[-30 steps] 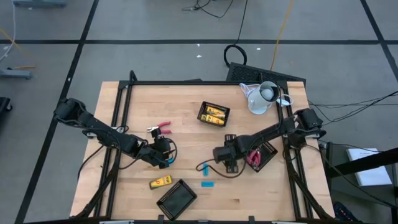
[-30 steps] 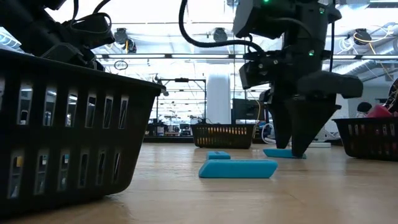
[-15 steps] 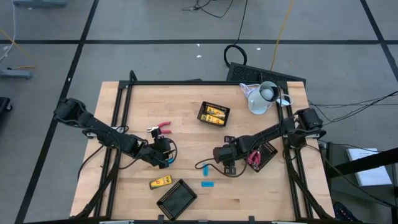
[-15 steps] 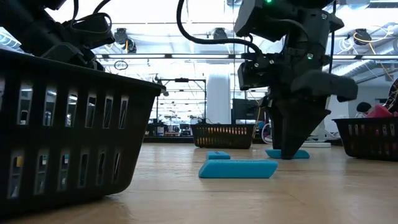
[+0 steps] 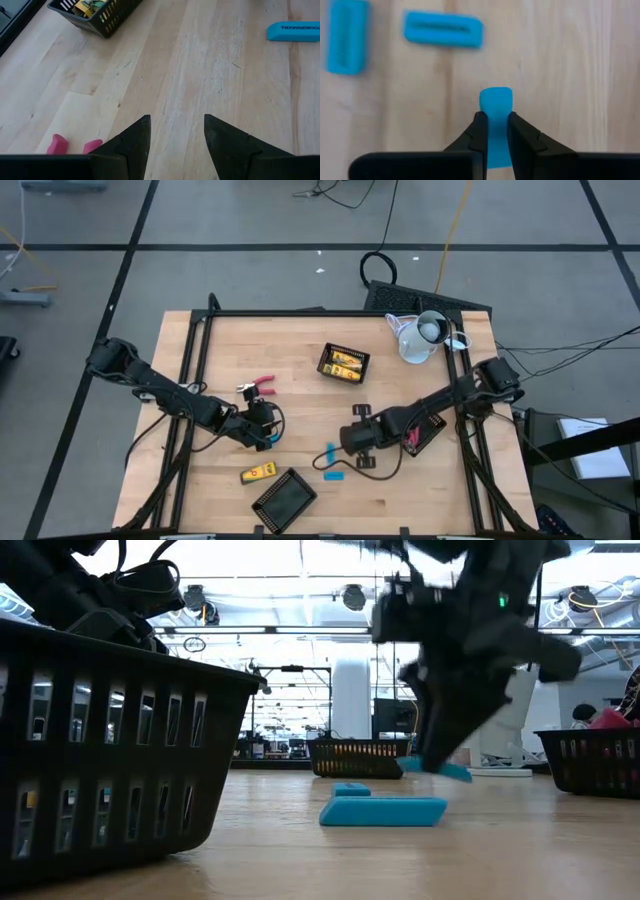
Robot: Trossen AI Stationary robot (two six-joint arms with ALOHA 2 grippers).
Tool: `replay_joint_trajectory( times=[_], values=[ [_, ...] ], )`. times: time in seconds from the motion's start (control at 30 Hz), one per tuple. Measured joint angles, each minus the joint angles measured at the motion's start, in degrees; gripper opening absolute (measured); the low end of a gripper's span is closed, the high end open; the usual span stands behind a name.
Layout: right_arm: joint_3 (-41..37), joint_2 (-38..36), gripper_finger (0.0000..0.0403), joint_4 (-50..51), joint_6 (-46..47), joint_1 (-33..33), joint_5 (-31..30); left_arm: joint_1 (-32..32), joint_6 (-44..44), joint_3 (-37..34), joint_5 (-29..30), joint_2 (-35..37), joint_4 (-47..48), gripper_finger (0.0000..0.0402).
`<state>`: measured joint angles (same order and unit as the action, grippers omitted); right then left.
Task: Pick & Place School Supplies
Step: Put the blue eraser into the bottom black bin
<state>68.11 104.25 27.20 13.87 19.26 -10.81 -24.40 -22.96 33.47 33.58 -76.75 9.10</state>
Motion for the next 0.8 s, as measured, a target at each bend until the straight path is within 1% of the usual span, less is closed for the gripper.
replay_joint_trajectory(
  times=[0.17,0.27,0.33,0.43,0.57,0.8],
  values=[
    [5.28,0.02,0.0034,0.29,-3.72,1.4,-2.48,0.0,0.02,0.0,1.0,0.0,-0.04,0.0189],
    [8.96,0.02,0.0034,-0.75,-7.28,2.4,-2.69,0.0,0.28,0.0,1.01,0.0,-0.41,0.0189],
    [10.97,0.02,0.0034,-3.32,-9.81,3.05,-2.21,-0.01,0.35,0.0,1.16,0.0,-0.42,0.0189],
    [12.32,-0.08,0.0034,-10.11,-13.02,3.52,2.04,-0.02,0.35,0.0,1.89,0.0,-0.42,0.0189],
    [12.31,-0.02,0.0034,-18.45,-14.55,3.42,9.08,0.0,0.37,0.0,2.51,0.0,-0.42,0.0189],
    [12.22,5.73,0.0034,-31.85,-16.13,1.47,20.26,0.0,0.35,0.0,3.28,0.0,-0.35,0.0189]
  ],
)
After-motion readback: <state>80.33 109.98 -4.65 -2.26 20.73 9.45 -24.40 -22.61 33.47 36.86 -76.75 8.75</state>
